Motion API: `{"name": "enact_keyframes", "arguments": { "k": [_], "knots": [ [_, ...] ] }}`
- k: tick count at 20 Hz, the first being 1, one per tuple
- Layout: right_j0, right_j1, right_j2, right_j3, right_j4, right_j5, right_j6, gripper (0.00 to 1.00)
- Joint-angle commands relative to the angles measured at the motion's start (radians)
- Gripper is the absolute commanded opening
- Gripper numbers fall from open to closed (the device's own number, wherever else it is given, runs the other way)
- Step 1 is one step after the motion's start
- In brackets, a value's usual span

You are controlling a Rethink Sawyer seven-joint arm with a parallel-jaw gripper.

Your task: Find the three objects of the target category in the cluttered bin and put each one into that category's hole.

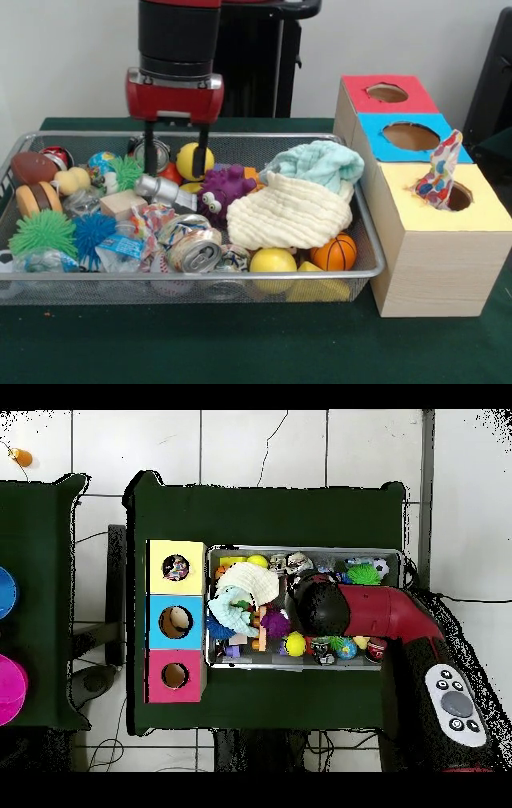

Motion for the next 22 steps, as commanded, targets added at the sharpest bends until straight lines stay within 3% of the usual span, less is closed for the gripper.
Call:
{"name": "enact_keyframes", "arguments": {
  "k": [1, 13, 22],
  "knots": [
    [-0.042, 0.056, 0.070, -0.074, -0.121, 0.035, -0.169, 1.00],
    [-0.064, 0.114, 0.080, -0.057, -0.190, -0.043, -0.096, 1.00],
    [-0.092, 0.111, 0.120, -0.029, -0.165, -0.047, -0.074, 1.00]
  ]
}}
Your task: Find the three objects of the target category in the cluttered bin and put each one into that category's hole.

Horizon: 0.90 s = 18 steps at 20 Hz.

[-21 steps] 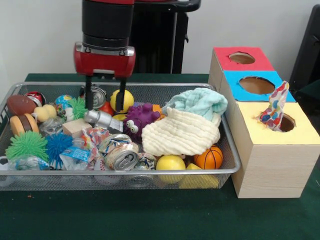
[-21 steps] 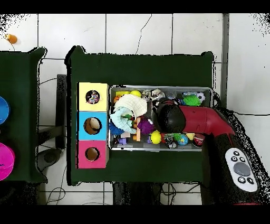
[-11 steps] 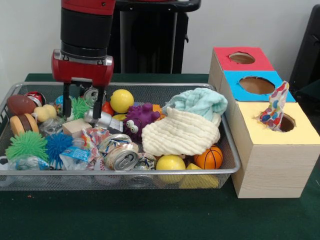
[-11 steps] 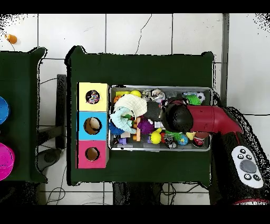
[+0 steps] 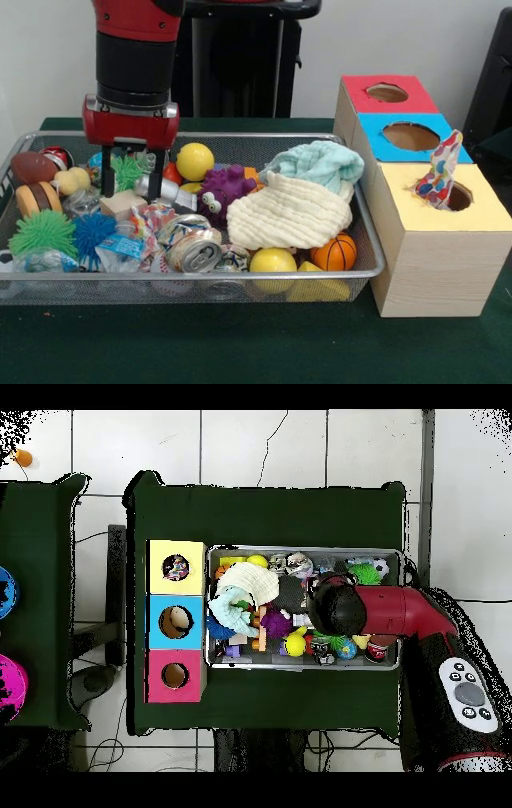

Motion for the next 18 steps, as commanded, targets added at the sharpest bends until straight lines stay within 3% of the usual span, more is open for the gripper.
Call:
{"name": "enact_keyframes", "arguments": {
  "k": [1, 18],
  "knots": [
    [-0.030, 0.034, 0.103, 0.030, -0.035, -0.030, -0.074, 1.00],
    [-0.062, 0.092, 0.145, 0.073, 0.009, -0.071, 0.024, 1.00]
  ]
}}
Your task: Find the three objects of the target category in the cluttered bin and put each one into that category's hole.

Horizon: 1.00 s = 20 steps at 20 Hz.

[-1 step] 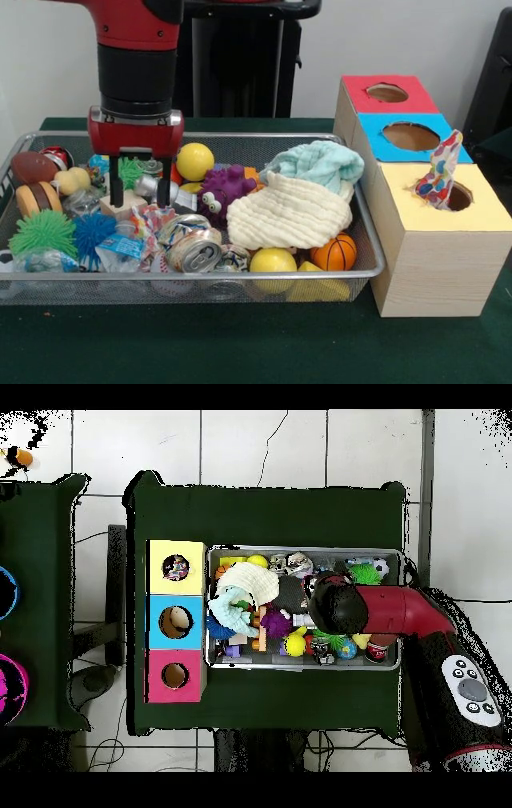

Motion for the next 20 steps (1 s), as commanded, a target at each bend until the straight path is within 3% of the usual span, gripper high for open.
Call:
{"name": "enact_keyframes", "arguments": {
  "k": [1, 14, 20],
  "knots": [
    [-0.018, 0.069, 0.083, 0.065, 0.009, -0.058, 0.029, 1.00],
    [0.001, 0.102, 0.054, 0.053, -0.026, -0.097, 0.026, 1.00],
    [0.015, 0.123, 0.022, 0.041, -0.027, -0.016, 0.001, 1.00]
  ]
}}
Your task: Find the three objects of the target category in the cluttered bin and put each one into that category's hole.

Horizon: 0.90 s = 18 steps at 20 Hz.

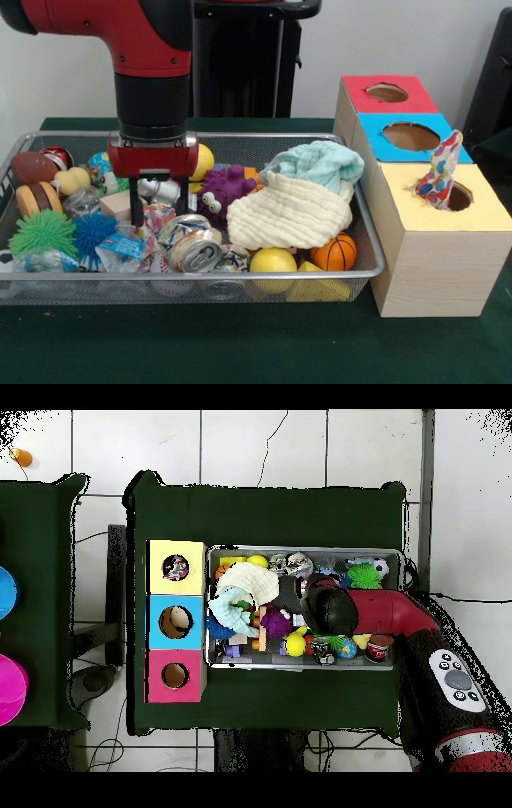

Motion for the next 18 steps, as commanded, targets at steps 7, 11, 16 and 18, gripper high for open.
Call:
{"name": "enact_keyframes", "arguments": {
  "k": [7, 11, 16, 18],
  "knots": [
    [0.032, 0.073, -0.016, 0.019, -0.058, 0.078, -0.027, 1.00],
    [0.042, 0.084, -0.037, 0.007, -0.074, 0.098, -0.047, 1.00],
    [0.050, 0.092, -0.067, -0.002, -0.101, 0.115, -0.077, 1.00],
    [0.055, 0.100, -0.078, -0.009, -0.114, 0.121, -0.084, 1.00]
  ]
}}
